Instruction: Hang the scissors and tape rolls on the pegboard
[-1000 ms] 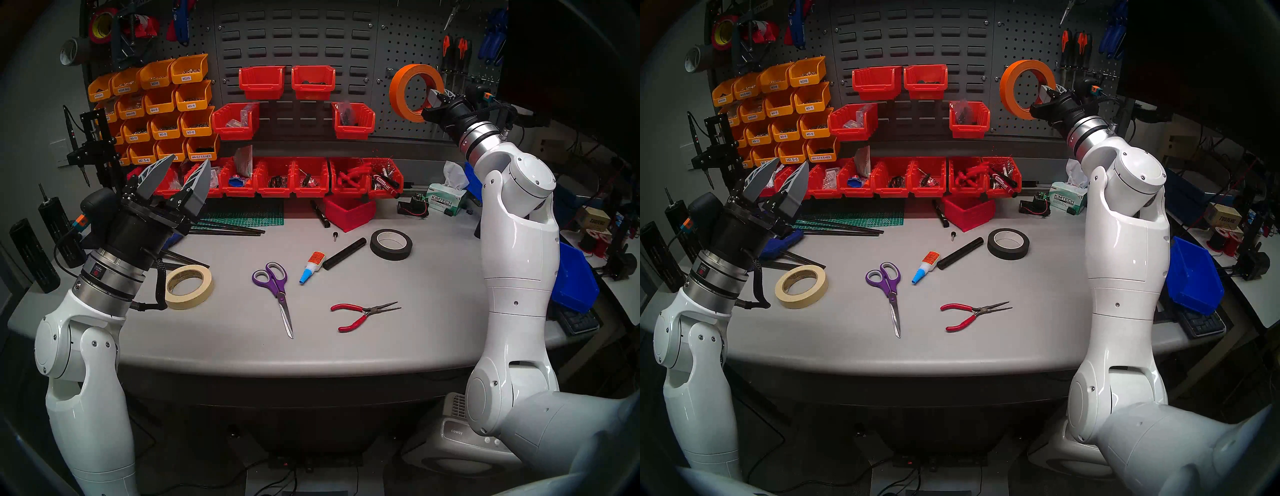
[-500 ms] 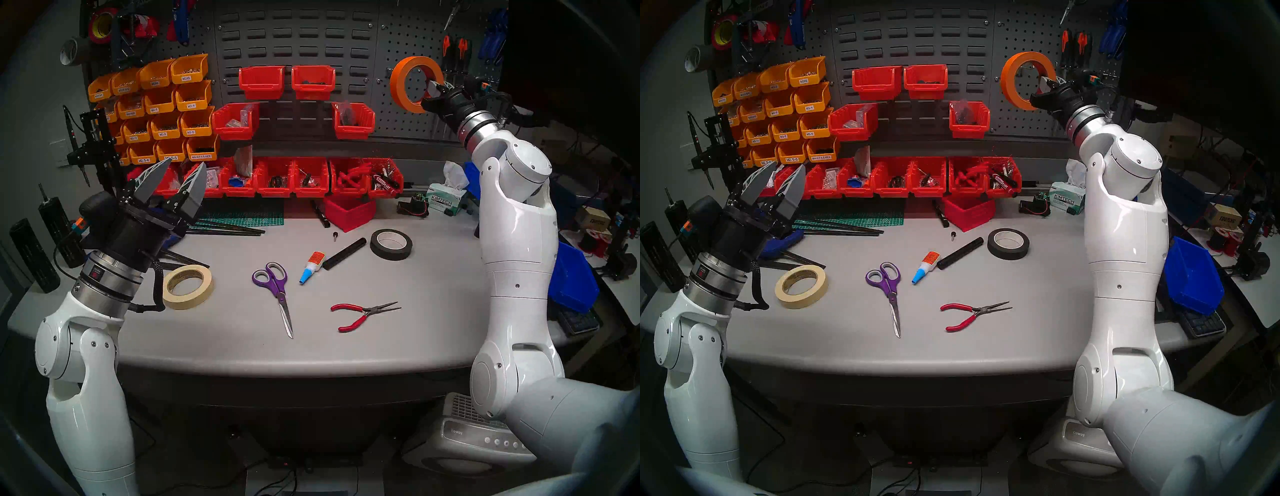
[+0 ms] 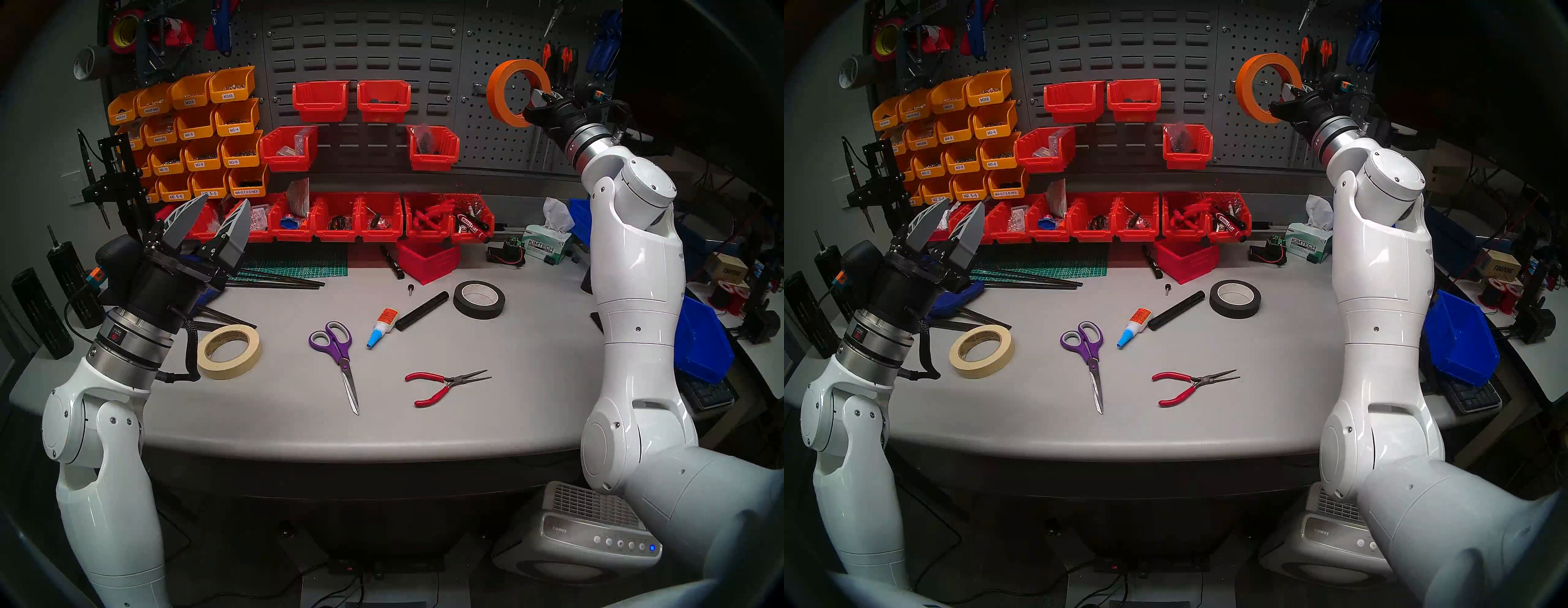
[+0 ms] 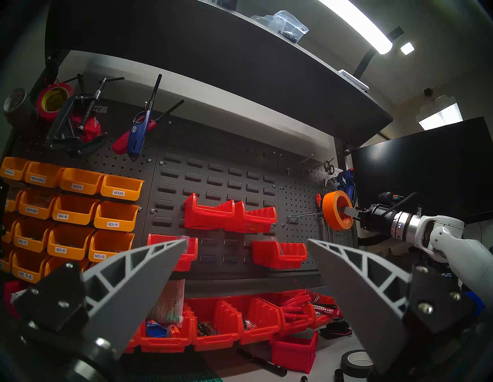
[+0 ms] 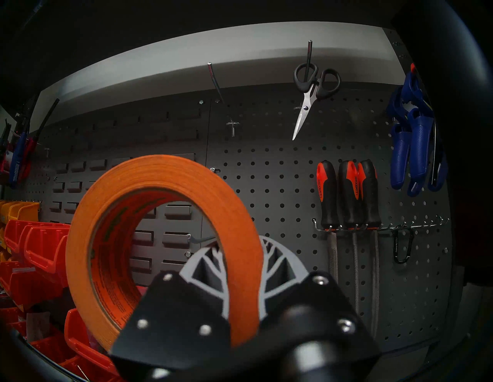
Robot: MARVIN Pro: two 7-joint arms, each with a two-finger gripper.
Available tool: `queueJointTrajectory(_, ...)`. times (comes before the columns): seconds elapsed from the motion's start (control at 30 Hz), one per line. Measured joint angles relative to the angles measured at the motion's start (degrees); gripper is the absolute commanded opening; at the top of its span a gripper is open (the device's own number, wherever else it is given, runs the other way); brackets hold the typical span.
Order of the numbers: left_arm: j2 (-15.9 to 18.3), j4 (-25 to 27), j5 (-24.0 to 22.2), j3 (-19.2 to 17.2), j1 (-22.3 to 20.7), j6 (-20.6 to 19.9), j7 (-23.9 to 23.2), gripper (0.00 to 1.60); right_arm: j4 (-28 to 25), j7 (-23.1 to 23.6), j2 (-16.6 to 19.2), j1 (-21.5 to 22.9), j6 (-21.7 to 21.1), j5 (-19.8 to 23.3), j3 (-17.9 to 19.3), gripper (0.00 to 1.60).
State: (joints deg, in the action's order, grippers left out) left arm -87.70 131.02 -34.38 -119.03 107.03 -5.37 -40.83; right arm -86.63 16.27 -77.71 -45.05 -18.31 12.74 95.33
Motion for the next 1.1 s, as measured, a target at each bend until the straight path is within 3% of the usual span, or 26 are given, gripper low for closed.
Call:
queueJointTrajectory(0.47,0.0,-0.5,-0.3,-1.0,-0.7,0.0,-0.1,1.6,6.9,-1.7,0.0,4.2,0.1,1.0,-2.3,0.0)
queueJointTrajectory(1.1,0.0,-0.8,-0.8,-2.1,-1.3,-0.2,-0.2,1.6,12.1,-3.8,0.2,8.9,0.5,1.2,-4.1,0.0)
